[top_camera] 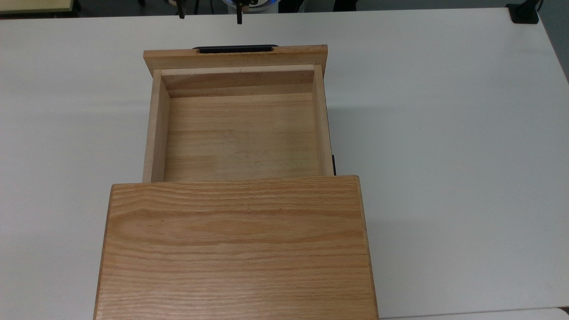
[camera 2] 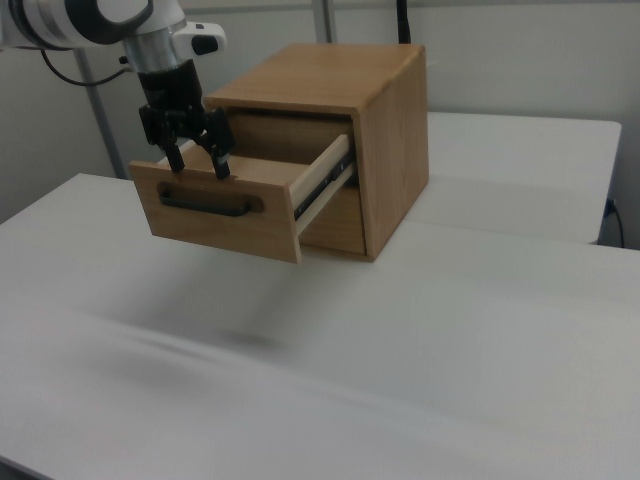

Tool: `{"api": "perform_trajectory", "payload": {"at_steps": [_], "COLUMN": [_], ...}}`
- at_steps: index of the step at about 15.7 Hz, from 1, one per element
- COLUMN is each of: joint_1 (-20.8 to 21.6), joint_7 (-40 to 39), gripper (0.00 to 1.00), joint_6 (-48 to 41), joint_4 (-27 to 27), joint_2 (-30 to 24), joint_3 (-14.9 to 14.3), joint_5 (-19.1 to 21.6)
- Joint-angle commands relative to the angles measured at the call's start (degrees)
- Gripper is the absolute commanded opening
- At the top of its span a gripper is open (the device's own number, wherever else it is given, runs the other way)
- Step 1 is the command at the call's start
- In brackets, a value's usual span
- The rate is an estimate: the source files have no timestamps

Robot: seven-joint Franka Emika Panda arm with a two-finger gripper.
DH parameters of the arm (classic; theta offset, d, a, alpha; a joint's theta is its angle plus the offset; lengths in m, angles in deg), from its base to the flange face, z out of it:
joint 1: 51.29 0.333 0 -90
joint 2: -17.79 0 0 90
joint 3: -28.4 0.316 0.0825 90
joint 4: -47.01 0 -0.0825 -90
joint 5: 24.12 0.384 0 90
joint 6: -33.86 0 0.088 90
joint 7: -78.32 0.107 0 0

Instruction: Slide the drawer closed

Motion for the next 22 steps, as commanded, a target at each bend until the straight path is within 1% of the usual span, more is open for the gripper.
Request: {"api": "perform_trajectory", "payload": {"at_steps": [1, 5, 7, 10, 11, 13, 14, 15, 16, 17, 18, 19, 20, 21, 22], "joint_1": [0.46, -0.33, -0.5, -1.47, -1.56, -1.47, -1.39, -1.47, -1.56, -1.65, -1.56, -1.39, -1.21, -1.03, -0.95], "joint_7": [-0.52, -2.27, -7.69, -17.63, -18.88, -18.54, -18.36, -17.06, -14.78, -12.15, -10.12, -8.97, -8.7, -8.69, -8.35], "gripper": [1.0, 1.0, 1.0, 1.0, 1.0, 0.98, 0.86, 0.76, 0.61, 0.48, 0.4, 0.33, 0.32, 0.26, 0.25], "joint_6": [-1.55, -2.07, -2.6, -5.75, -6.98, -8.75, -9.62, -10.33, -10.42, -10.34, -9.99, -9.81, -9.81, -9.46, -8.5], "joint_4": [-0.79, -0.79, -1.31, -1.58, -1.49, -1.58, -1.58, -1.58, -1.58, -1.84, -2.62, -3.24, -3.68, -4.82, -5.35], "joint_2": [-1.29, -1.82, -2.08, -3.23, -3.4, -3.84, -3.93, -4.02, -4.02, -4.02, -4.11, -4.11, -4.11, -4.37, -4.46], "joint_3": [-0.73, -0.73, -0.73, -0.73, -0.73, -0.47, -0.46, -0.46, -0.46, -0.46, -0.46, -0.29, -0.11, -0.03, -0.03], "joint_5": [0.95, 1.66, 1.74, 1.74, 1.66, 1.74, 2.18, 3.92, 5.86, 7.01, 7.19, 7.19, 7.19, 7.19, 7.19]}}
